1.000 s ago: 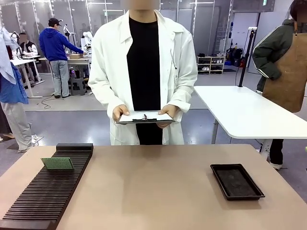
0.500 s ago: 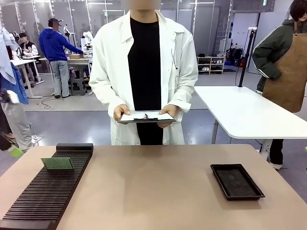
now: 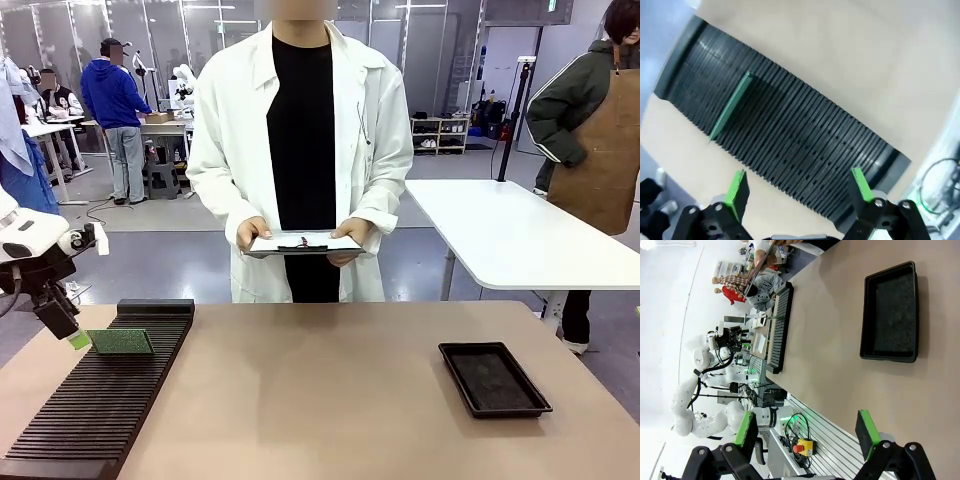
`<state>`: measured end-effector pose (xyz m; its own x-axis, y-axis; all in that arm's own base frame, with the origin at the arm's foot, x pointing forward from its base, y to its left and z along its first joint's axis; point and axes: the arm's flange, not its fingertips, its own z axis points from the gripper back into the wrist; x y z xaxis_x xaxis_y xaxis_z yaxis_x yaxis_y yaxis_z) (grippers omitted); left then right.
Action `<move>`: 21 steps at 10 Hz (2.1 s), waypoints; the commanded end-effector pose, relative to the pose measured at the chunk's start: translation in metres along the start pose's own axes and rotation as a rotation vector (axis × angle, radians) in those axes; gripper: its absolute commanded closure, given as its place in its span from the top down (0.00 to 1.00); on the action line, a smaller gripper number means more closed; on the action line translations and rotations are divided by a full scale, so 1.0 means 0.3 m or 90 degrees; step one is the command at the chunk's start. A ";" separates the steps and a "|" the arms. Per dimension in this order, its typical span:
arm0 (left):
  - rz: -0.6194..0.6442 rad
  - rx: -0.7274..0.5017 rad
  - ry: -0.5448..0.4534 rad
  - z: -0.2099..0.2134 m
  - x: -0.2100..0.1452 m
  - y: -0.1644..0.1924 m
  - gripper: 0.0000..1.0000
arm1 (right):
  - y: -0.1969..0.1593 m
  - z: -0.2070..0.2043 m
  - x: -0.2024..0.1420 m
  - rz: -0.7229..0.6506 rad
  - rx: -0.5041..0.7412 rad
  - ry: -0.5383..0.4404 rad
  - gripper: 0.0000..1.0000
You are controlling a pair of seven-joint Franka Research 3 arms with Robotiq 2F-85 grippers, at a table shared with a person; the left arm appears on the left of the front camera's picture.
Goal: Inspect the PCB.
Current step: Pick up the Blank PCB and present it to the human.
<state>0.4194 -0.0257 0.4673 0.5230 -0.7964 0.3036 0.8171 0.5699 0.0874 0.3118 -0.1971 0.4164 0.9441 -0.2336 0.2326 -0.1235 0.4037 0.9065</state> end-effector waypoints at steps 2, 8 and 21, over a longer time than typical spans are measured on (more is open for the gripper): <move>-0.002 -0.003 0.005 0.001 -0.008 0.002 1.00 | 0.003 0.004 0.004 0.002 0.006 -0.001 1.00; -0.246 -0.004 0.049 -0.054 -0.006 0.093 1.00 | 0.003 0.004 0.004 0.002 0.006 -0.001 1.00; -0.370 0.072 0.113 -0.412 0.046 0.322 1.00 | 0.003 0.004 0.004 0.002 0.006 -0.001 1.00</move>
<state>0.5264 -0.0057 0.3610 0.0225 -0.9990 0.0391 0.9556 0.0330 0.2927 0.3121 -0.1970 0.4160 0.9447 -0.2328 0.2310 -0.1221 0.4041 0.9065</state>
